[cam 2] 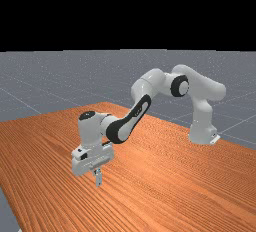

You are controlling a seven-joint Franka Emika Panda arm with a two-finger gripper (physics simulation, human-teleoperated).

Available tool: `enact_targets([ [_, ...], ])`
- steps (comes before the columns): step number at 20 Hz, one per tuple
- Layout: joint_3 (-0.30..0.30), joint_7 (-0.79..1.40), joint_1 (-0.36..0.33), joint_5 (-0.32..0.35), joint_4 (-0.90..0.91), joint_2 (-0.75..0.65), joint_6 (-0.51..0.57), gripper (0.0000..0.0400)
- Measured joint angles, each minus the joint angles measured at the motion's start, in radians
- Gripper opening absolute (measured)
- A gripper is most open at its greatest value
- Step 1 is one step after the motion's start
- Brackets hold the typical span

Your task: Rotate the USB body for 90 degree with plug right ward

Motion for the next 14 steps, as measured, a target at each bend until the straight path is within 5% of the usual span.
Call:
enact_targets([
  [14,0.003,0.037,0.048,-0.008,-0.056,-0.036,0.038,0.0],
])
